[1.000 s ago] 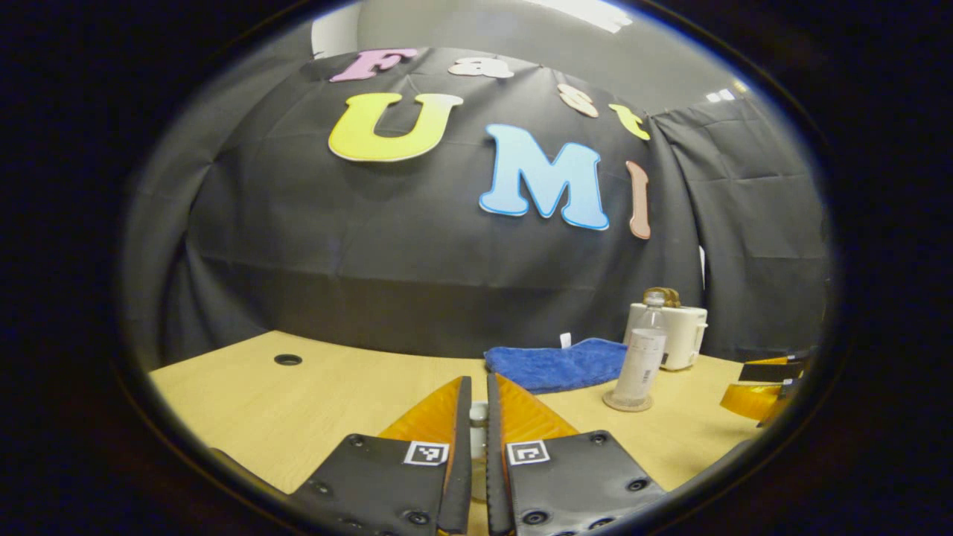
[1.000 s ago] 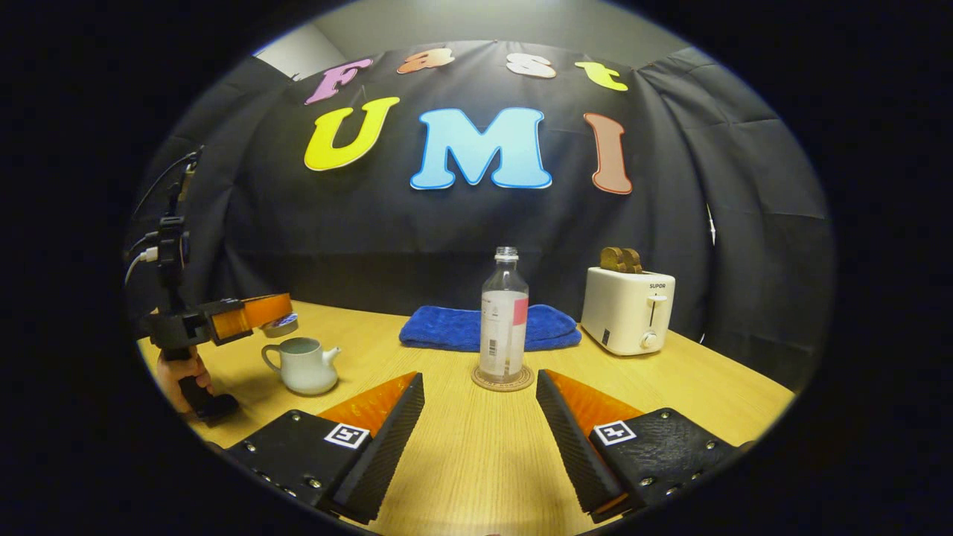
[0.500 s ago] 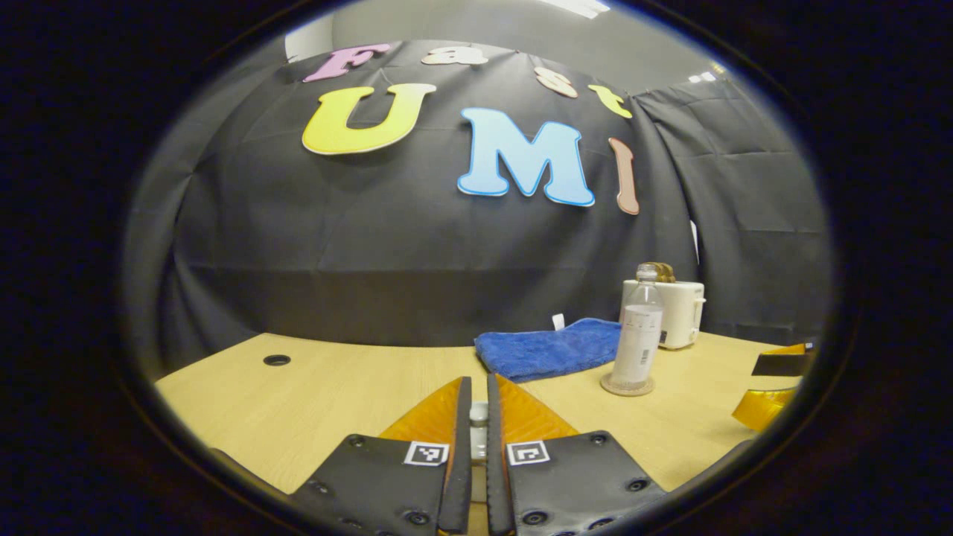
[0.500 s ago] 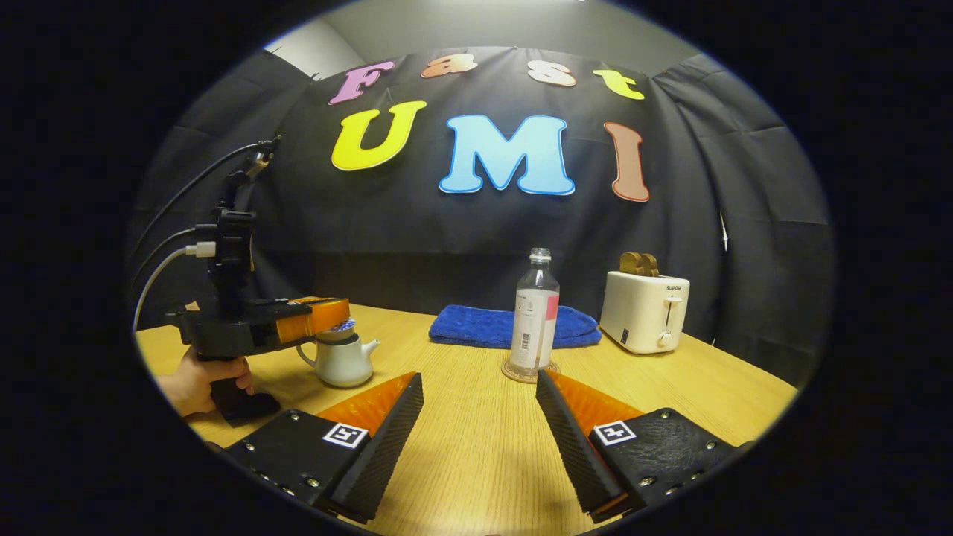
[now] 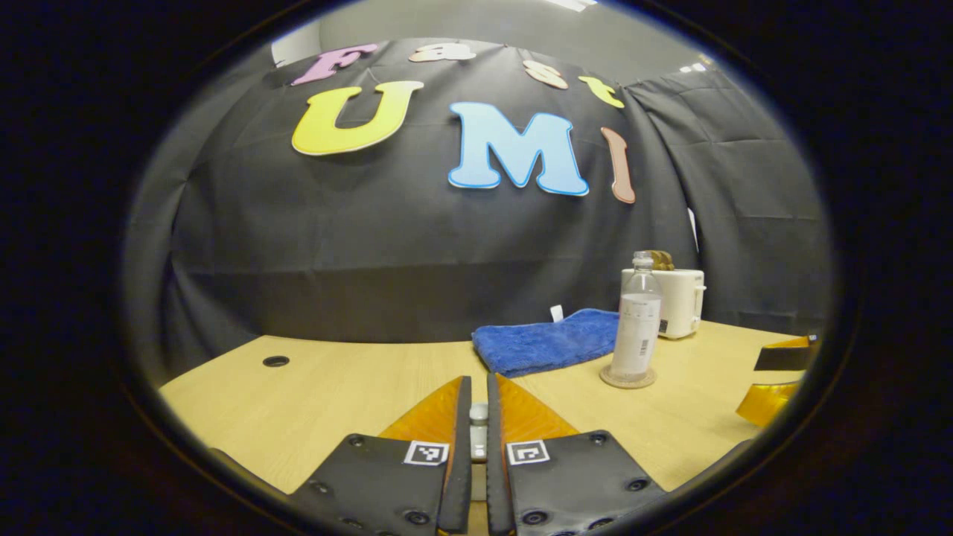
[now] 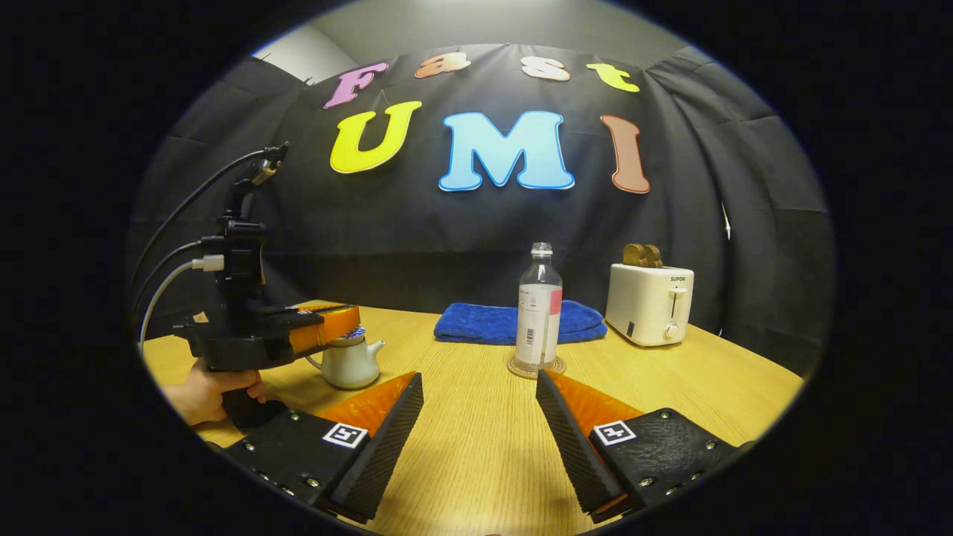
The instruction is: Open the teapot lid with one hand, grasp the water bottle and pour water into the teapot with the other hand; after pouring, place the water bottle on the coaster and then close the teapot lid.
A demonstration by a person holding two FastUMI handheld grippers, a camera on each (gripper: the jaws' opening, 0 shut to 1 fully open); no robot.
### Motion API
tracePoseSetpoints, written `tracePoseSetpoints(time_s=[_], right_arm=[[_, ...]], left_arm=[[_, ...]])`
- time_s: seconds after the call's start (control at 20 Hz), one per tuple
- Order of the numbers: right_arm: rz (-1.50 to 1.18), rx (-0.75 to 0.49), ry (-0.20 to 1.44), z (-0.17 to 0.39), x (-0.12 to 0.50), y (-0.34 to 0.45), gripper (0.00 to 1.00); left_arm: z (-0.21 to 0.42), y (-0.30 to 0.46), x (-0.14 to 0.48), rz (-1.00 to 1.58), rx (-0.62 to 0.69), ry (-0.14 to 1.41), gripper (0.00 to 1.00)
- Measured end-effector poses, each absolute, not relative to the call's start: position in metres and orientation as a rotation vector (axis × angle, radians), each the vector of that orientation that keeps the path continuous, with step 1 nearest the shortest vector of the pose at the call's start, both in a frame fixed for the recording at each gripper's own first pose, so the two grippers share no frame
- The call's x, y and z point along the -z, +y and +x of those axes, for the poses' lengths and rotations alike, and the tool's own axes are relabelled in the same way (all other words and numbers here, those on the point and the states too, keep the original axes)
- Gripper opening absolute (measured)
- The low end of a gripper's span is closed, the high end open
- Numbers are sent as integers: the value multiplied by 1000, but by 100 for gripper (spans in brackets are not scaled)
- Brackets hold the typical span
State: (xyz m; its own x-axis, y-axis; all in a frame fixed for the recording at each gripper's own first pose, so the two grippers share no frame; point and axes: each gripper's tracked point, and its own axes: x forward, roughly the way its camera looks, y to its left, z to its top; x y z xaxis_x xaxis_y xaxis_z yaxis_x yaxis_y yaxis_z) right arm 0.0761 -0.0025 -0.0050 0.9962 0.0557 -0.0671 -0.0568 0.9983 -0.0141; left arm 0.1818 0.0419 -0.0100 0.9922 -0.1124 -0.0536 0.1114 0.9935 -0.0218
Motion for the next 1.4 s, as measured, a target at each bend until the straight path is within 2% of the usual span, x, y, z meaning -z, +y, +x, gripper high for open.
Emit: tracePoseSetpoints(time_s=[0.35,0.5,0.55,0.95,1.0,1.05,1.4], right_arm=[[-50,-62,48,74,2,2,95],[-58,-64,42,75,1,2,95],[-58,-65,41,75,1,3,95],[-57,-66,26,76,-1,2,95],[-59,-65,22,75,-2,2,95],[-61,-66,21,75,-2,2,95],[-11,-60,24,71,0,-4,95]], left_arm=[[183,43,9,3,98,48,15],[185,42,10,4,99,49,17],[182,42,9,4,99,49,21],[176,33,7,7,101,43,19],[174,31,7,4,100,40,26],[170,30,7,1,97,41,28],[138,32,2,1,56,23,28]])
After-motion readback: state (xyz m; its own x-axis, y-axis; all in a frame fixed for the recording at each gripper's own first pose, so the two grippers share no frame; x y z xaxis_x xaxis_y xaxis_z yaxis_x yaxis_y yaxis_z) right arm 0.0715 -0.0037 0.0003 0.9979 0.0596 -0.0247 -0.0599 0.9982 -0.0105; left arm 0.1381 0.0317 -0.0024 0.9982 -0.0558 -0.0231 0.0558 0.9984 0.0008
